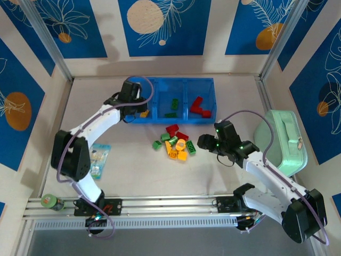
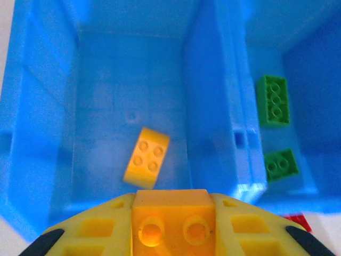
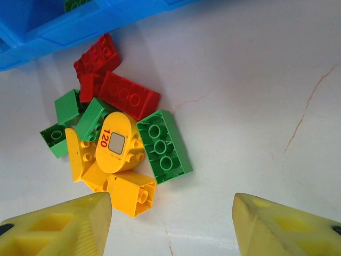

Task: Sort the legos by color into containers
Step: Place the lego in the container.

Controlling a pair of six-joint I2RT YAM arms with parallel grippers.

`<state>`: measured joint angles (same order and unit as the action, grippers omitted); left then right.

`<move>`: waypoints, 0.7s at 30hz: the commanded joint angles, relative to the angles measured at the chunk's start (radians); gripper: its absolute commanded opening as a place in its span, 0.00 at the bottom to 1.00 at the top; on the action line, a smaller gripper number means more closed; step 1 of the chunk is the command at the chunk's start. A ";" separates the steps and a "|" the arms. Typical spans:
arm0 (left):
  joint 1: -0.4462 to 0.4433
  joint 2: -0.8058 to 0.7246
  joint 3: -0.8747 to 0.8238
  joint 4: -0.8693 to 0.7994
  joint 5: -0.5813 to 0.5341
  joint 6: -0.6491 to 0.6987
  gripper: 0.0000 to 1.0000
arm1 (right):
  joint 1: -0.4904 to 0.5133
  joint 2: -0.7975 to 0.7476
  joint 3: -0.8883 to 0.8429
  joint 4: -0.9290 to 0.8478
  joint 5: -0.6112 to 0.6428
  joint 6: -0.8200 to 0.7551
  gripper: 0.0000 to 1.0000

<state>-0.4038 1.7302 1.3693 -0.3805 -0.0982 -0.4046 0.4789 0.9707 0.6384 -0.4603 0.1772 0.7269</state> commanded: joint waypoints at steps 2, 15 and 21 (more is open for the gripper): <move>0.035 0.135 0.134 -0.088 0.002 0.041 0.27 | 0.016 -0.001 0.022 -0.038 0.008 0.002 0.63; 0.049 0.116 0.237 -0.081 -0.028 0.081 0.83 | 0.055 0.005 0.041 -0.067 0.030 -0.009 0.63; 0.017 -0.097 0.002 0.090 -0.022 0.077 0.84 | 0.131 0.059 0.044 -0.080 0.058 -0.020 0.63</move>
<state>-0.3717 1.7222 1.4330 -0.3798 -0.1139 -0.3378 0.5758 1.0138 0.6586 -0.5152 0.2081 0.7219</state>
